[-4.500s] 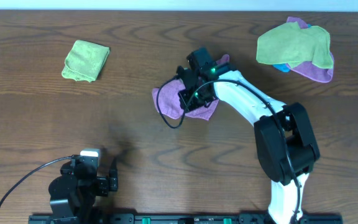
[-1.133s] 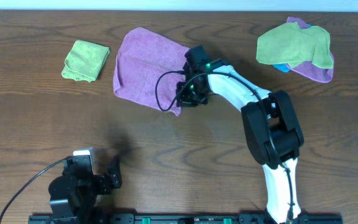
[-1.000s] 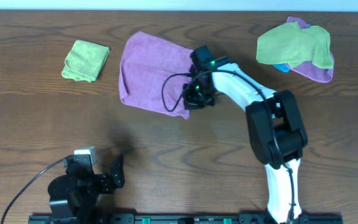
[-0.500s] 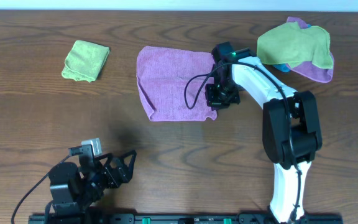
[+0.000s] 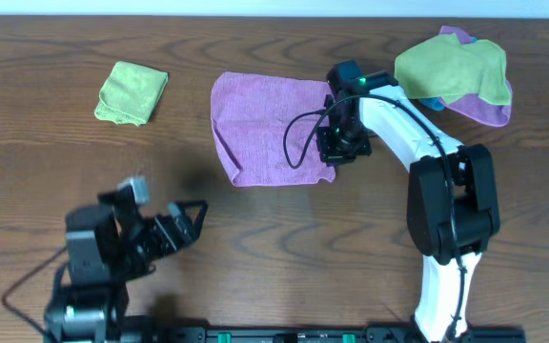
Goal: Fold the cloth
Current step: 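Reach left gripper to the purple cloth's left edge and grasp it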
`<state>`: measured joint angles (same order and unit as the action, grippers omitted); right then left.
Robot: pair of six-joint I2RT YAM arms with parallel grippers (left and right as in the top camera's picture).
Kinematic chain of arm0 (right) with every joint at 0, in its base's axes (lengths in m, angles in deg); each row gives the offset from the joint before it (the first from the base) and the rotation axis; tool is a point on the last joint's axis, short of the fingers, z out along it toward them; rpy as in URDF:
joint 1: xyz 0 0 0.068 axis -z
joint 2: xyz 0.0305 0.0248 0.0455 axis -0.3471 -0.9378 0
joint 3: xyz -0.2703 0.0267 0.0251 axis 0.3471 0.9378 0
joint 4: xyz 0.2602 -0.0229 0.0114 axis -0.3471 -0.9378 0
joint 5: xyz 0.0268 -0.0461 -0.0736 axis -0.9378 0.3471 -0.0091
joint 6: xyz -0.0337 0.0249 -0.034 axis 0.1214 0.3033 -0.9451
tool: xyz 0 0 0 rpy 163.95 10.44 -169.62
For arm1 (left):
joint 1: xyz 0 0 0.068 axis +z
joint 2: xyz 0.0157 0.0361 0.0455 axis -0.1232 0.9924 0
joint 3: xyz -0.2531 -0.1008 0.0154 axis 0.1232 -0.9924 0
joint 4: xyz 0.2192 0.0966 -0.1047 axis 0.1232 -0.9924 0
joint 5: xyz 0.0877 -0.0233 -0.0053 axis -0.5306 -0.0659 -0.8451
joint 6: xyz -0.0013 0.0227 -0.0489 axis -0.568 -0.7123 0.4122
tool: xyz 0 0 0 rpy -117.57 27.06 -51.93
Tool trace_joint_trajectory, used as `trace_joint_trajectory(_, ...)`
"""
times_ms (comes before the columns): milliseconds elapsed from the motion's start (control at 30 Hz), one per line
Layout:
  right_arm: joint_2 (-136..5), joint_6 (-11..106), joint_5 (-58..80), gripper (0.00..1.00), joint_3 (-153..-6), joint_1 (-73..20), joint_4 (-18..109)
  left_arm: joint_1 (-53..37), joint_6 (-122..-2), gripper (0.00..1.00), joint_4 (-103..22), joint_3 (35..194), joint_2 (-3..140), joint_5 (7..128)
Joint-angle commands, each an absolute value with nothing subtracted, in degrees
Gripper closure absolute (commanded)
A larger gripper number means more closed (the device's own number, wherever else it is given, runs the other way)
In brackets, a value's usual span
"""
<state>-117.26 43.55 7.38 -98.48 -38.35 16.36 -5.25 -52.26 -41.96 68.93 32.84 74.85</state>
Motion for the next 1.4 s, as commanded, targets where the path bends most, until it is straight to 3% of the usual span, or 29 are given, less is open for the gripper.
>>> trace_joint_trajectory(0, -115.66, 42.65, 7.84, 0.99, -98.26, -37.89, 16.29, -9.32, -53.64, 0.04, -42.35, 73.74, 41.94, 72.32)
trace_joint_trajectory(200, -115.62, 42.69, 6.66, 0.99, -98.26, -37.89, 16.23, -14.8, -50.95, 0.04, -37.37, 74.94, 58.44, 72.21)
trace_joint_trajectory(433, -115.59, 42.69, 6.59, 0.98, -98.28, -37.89, 16.12, -15.05, -48.81, 0.04, -26.94, 74.94, 71.53, 74.54)
trace_joint_trajectory(767, -115.2, 42.67, 5.33, 0.98, -98.26, -37.89, 16.29, -15.05, -40.61, 0.04, -15.08, 74.94, 80.29, 70.41)
trace_joint_trajectory(1367, -114.79, 42.69, 5.3, 0.98, -98.26, -37.89, 16.62, -15.05, -36.81, 0.04, -0.26, 74.94, 92.05, 70.65)
